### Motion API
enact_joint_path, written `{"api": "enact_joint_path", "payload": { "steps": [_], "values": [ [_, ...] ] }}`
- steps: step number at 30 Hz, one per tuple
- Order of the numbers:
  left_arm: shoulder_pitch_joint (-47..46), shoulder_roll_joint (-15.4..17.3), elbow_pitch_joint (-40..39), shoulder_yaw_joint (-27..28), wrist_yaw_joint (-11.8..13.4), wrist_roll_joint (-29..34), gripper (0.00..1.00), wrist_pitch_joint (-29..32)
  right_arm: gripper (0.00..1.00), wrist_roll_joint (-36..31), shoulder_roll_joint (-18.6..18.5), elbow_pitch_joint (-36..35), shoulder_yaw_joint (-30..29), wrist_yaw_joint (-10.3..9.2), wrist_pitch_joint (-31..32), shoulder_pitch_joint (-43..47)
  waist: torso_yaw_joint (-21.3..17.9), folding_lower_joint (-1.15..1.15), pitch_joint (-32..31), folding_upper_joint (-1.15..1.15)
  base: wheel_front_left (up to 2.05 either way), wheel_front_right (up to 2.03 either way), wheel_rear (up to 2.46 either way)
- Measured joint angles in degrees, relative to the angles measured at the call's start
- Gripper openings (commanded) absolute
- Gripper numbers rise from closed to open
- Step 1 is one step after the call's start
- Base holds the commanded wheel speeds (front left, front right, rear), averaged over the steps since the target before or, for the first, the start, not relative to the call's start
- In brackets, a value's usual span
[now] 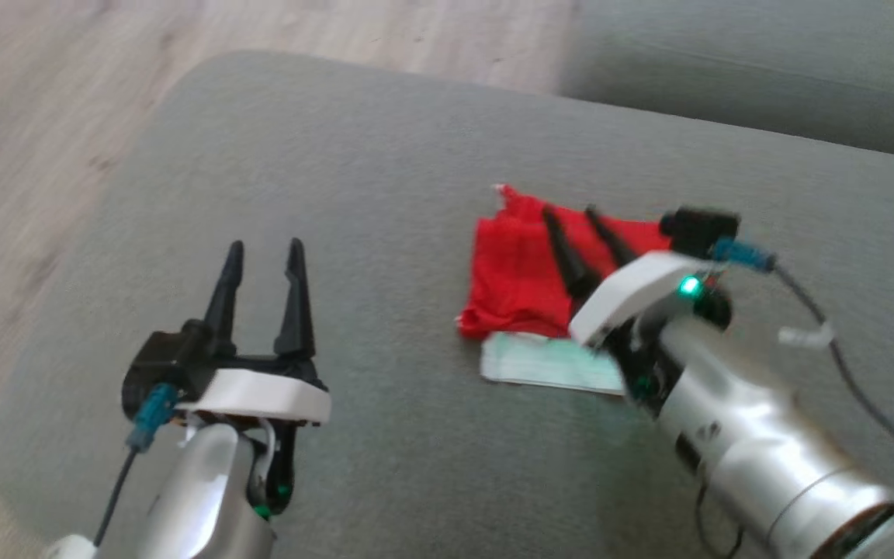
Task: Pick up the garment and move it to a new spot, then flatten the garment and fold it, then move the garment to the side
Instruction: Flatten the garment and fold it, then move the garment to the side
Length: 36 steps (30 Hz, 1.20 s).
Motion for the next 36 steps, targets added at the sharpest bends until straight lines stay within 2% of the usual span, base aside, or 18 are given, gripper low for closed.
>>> {"api": "enact_joint_path", "payload": {
  "steps": [3,6,9,13,18,22,26,36],
  "values": [
    [0.2,0.0,-0.5,1.7,-0.2,0.6,1.0,0.0,1.0,-7.4,-2.6,-1.8,-5.8,0.0,-0.2,-2.4,-3.1,0.0,-0.7,0.0,0.0,0.0,0.0],
    [0.5,0.0,-1.0,2.9,-0.7,1.4,1.0,0.0,1.0,-17.0,-6.5,-5.2,-14.9,0.0,-0.3,-2.3,-6.4,0.0,-1.2,0.0,0.0,0.0,0.0],
    [0.7,0.0,-1.1,3.6,-0.7,2.1,1.0,0.0,1.0,-23.5,-7.9,-8.1,-20.9,0.0,-0.3,0.0,-8.5,0.0,-1.6,0.0,0.0,0.0,0.0],
    [2.4,0.0,-1.2,5.0,-1.3,3.9,1.0,0.0,1.0,-36.2,-7.5,-15.0,-31.0,0.0,-0.4,8.8,-12.3,0.0,-2.1,0.0,0.0,0.0,0.0],
    [4.0,0.0,-1.9,7.3,-2.0,4.9,1.0,0.0,1.0,-46.0,-3.8,-23.0,-41.1,0.0,-0.4,18.1,-16.2,0.0,-2.3,0.0,0.0,0.0,0.0],
    [5.2,0.0,-2.9,8.3,-2.6,4.9,1.0,-0.1,1.0,-50.8,-1.0,-28.4,-44.9,0.0,-0.4,22.5,-18.2,0.0,-2.2,0.0,0.0,0.0,0.0],
    [7.1,0.0,-2.9,8.4,-2.8,4.8,1.0,-0.1,1.0,-53.8,0.2,-32.1,-46.7,0.0,-0.4,26.6,-19.0,-0.01,-2.3,0.0,0.0,0.0,0.0],
    [7.5,0.0,-2.9,8.8,-3.2,4.8,1.0,-0.1,1.0,-53.7,0.8,-33.4,-46.3,0.0,-0.4,28.9,-18.7,0.0,-1.6,0.0,0.0,0.0,0.0]
  ]
}}
